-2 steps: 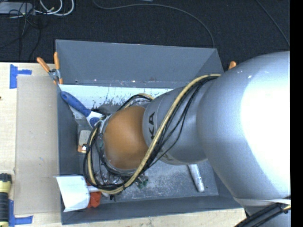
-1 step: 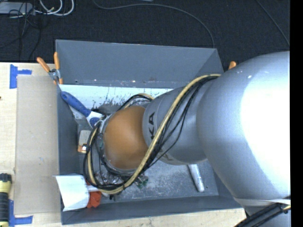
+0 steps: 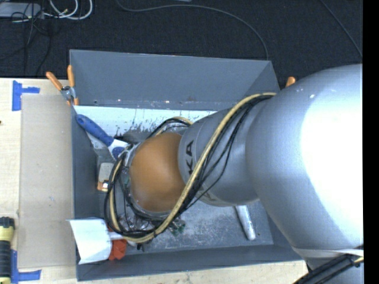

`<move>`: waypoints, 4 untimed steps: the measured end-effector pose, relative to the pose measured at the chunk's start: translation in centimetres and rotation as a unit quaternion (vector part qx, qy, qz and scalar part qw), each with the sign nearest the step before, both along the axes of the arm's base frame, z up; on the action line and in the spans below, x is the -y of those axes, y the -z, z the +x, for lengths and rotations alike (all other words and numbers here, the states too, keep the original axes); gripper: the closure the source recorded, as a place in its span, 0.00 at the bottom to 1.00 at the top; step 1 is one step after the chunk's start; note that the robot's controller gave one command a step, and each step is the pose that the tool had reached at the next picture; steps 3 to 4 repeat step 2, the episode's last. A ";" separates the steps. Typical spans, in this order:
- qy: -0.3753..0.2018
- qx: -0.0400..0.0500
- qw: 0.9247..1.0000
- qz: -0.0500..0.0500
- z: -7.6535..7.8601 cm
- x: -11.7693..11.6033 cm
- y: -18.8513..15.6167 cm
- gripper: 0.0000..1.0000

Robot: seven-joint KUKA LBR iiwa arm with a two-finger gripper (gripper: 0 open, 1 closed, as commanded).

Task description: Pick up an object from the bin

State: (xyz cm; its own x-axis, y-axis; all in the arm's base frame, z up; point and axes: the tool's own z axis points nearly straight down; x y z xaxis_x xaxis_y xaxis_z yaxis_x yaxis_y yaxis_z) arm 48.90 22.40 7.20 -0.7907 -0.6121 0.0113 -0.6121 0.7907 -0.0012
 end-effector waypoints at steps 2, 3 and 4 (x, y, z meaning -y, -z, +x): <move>0.001 0.000 1.000 0.000 0.0 0.0 0.0 1.00; 0.001 0.000 1.000 0.000 0.0 0.0 0.0 1.00; 0.001 0.000 1.000 0.000 0.0 0.0 0.0 1.00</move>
Offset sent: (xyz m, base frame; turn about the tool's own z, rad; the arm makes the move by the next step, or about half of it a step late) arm 0.0000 0.0000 0.0000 0.0000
